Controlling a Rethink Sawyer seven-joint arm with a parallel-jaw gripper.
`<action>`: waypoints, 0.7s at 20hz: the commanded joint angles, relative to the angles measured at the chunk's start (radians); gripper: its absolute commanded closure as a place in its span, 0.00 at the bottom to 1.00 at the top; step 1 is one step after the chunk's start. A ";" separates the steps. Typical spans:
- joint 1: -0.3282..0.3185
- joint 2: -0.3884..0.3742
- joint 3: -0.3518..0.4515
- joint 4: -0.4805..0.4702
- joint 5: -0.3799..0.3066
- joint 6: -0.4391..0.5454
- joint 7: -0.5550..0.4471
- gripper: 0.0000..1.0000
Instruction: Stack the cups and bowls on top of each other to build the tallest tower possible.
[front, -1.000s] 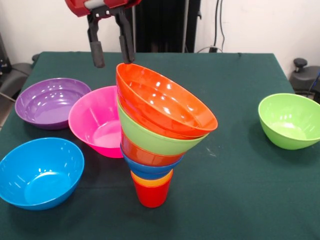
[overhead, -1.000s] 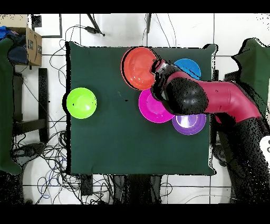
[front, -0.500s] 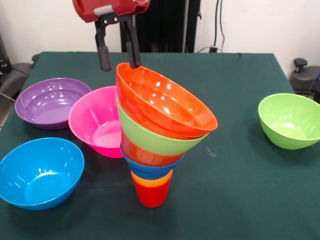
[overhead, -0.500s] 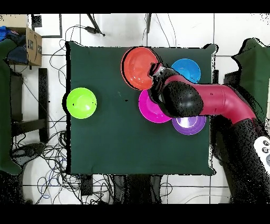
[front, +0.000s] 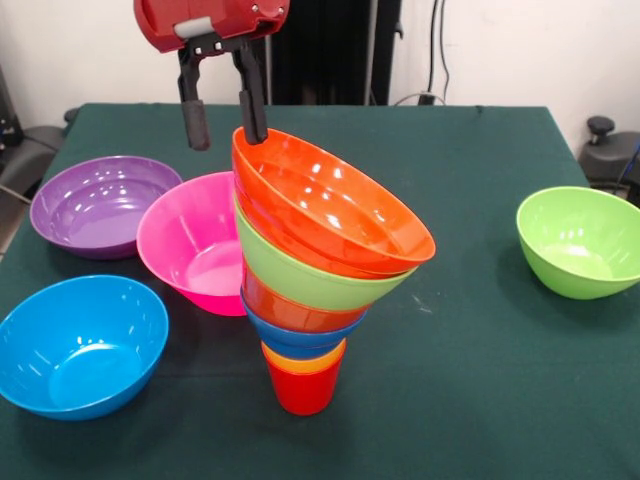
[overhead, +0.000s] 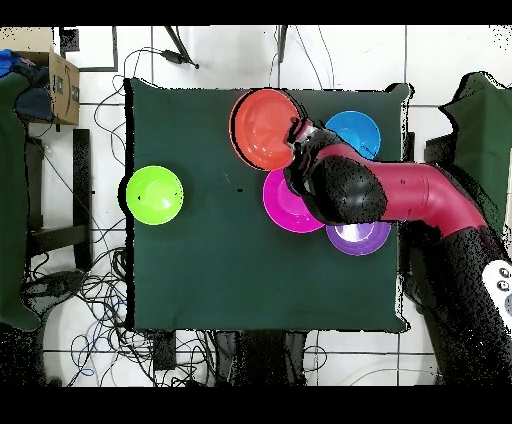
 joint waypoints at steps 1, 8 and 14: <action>0.040 0.058 -0.060 0.066 -0.065 -0.021 -0.026 0.00; 0.052 0.065 -0.073 0.065 -0.076 -0.043 -0.011 0.00; 0.073 0.071 -0.100 0.068 -0.091 -0.078 0.010 0.00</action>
